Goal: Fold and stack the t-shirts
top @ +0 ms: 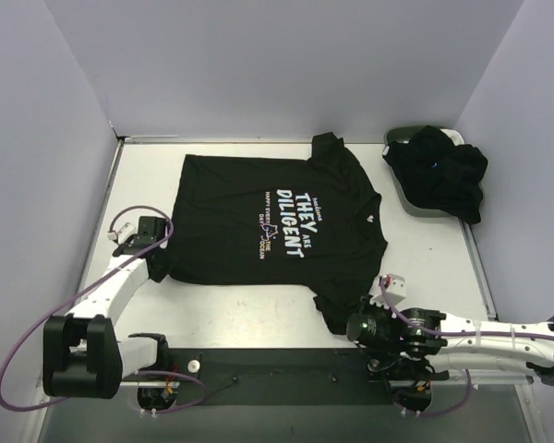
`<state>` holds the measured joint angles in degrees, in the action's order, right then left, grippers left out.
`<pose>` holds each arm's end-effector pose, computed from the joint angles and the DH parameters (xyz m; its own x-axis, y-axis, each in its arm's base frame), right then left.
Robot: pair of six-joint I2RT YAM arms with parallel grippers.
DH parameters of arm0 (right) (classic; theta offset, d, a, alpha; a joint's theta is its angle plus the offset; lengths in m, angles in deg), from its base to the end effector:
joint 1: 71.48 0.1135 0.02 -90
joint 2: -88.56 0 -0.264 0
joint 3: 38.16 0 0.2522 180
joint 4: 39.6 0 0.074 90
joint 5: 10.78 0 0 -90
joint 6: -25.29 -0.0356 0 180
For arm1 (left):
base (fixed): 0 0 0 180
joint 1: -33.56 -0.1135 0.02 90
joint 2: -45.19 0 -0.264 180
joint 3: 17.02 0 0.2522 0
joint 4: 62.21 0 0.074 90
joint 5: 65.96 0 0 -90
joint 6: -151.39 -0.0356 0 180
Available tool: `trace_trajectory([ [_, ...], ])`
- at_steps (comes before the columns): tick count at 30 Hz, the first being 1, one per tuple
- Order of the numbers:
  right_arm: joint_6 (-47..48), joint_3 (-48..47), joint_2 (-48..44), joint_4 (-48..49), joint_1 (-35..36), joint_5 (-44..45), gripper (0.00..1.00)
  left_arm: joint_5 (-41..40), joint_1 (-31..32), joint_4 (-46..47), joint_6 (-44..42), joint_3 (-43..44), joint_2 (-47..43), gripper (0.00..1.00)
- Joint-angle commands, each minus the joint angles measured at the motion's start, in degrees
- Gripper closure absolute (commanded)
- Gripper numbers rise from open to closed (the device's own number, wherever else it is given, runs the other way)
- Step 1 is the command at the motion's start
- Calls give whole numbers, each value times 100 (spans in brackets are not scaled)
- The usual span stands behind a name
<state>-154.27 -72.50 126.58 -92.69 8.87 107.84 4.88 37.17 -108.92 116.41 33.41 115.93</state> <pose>0.0372 0.1168 0.1719 -0.8224 0.3996 -0.4049 0.1339 0.8277 0.5449 0.2118 -0.0017 0.1761 -0.4707 -0.7458 -0.4714 -0.7920 0.5926 -0.1467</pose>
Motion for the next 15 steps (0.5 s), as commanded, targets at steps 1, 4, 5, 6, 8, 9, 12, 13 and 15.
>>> trace_trajectory([
  [1, 491, -999, -198, -987, -55, 1152, 100, 88, -98, -554, -193, 595, -832, 100],
  [4, 764, -1615, -356, -1506, -257, 1496, 100, 114, -151, -888, -369, 894, -1272, 100],
  [5, 817, -1755, -452, -1612, -310, 1671, 100, 105, -177, -958, -404, 947, -1360, 100],
  [6, 878, -1974, -488, -1830, -423, 1760, 100, 105, -212, -1098, -448, 1035, -1526, 100],
  [8, 879, -2186, -646, -2190, -512, 1997, 100, 114, -300, -1213, -563, 1071, -1686, 100],
  [9, 879, -2266, -708, -2280, -556, 2050, 100, 123, -326, -1231, -598, 1062, -1817, 100],
  [12, 695, -2512, -919, -2745, -661, 2288, 100, 175, -535, -1293, -756, 1001, -1993, 100],
  [13, 642, -2608, -954, -2886, -688, 2323, 100, 202, -581, -1284, -782, 966, -2011, 100],
  [15, 388, -2679, -1051, -3369, -697, 2463, 100, 342, -695, -1258, -835, 887, -2073, 100],
])
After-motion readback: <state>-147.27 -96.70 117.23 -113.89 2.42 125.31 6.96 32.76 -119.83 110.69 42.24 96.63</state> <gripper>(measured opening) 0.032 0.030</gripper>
